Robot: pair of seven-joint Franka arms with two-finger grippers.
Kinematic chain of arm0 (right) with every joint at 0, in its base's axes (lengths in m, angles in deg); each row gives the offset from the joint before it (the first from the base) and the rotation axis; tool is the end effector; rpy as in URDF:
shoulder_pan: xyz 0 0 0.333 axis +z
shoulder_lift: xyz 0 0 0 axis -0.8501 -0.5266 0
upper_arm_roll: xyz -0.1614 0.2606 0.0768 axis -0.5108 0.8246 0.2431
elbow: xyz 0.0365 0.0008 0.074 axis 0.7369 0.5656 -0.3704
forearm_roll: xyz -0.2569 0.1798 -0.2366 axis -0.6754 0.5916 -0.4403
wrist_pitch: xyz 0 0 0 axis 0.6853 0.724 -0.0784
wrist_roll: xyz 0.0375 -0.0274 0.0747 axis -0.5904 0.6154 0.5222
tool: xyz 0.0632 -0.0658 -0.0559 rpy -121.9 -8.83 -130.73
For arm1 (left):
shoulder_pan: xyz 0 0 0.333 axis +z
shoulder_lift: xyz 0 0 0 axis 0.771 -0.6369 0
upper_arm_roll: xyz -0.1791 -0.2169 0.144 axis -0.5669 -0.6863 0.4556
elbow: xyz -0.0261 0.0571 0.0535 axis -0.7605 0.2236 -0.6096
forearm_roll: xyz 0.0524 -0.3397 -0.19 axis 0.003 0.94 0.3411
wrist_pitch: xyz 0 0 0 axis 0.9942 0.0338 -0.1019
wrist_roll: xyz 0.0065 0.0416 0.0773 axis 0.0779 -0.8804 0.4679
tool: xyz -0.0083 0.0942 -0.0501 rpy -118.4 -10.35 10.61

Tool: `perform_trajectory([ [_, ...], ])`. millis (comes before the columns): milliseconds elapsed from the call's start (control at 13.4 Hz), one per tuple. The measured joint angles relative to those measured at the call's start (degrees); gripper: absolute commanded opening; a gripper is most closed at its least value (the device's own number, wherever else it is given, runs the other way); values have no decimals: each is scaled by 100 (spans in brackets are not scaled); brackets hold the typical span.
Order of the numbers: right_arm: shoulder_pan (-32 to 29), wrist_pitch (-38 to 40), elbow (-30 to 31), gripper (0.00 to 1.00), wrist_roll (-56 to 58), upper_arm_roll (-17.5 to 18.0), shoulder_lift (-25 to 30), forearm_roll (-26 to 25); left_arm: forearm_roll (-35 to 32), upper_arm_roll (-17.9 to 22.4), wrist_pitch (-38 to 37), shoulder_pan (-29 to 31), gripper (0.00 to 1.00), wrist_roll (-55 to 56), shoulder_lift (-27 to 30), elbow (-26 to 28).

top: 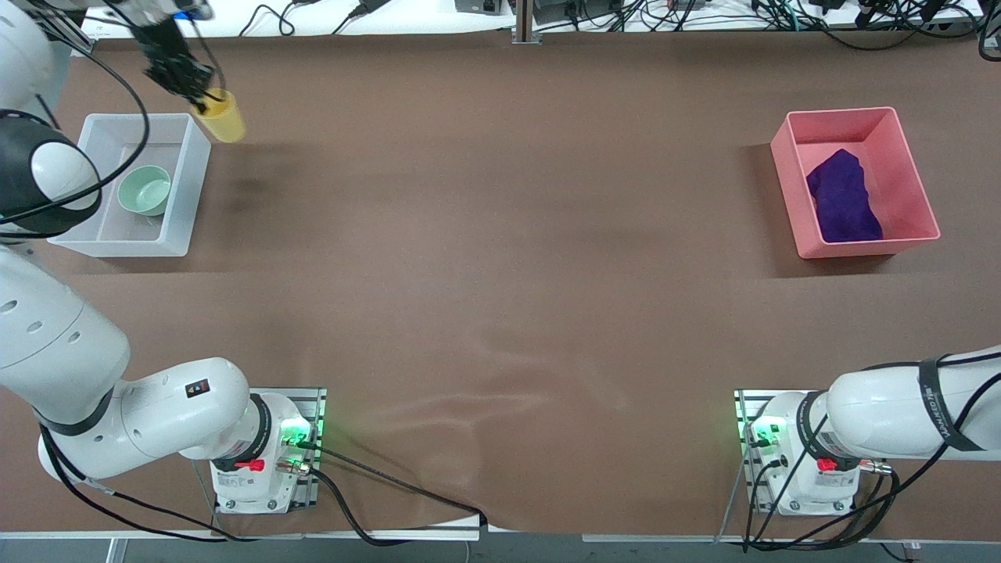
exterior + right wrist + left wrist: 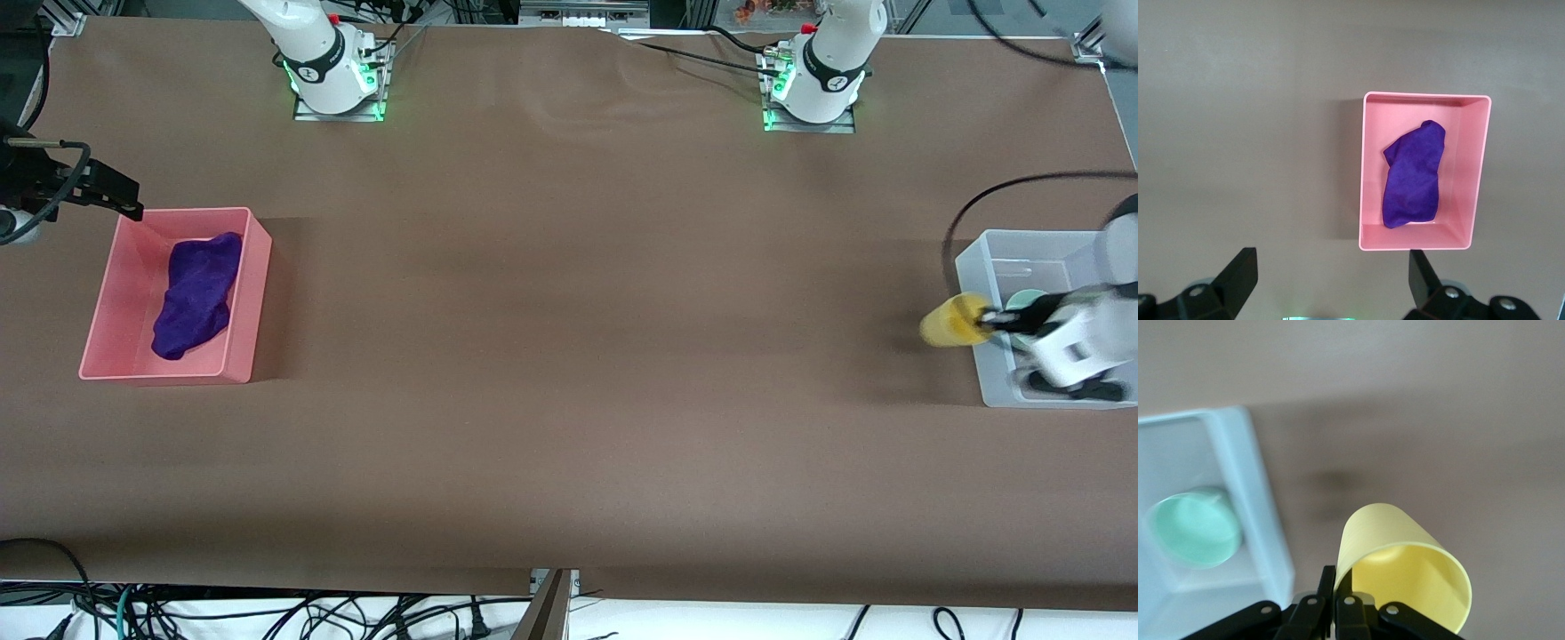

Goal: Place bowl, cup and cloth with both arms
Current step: 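Lift the yellow cup and place it into the green bowl, then open the left gripper and raise it away from the bin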

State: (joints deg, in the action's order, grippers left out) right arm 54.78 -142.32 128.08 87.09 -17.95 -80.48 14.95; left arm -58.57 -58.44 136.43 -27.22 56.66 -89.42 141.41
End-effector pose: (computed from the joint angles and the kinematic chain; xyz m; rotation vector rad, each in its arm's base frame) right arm 0.5691 -0.0003 0.6162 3.0683 0.0802 -0.1251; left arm 0.6393 0.1410 0.4213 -3.0708 0.2169 0.5074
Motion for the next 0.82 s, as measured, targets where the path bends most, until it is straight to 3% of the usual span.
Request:
perform_trajectory([
  [224,7,6,0,100,-25,10,-15,4,-433,131,-213,382,0,-900,42,-313],
  [823,48,9,0,100,-59,20,-16,5,-496,168,1371,1246,0,-2021,-758,-100],
])
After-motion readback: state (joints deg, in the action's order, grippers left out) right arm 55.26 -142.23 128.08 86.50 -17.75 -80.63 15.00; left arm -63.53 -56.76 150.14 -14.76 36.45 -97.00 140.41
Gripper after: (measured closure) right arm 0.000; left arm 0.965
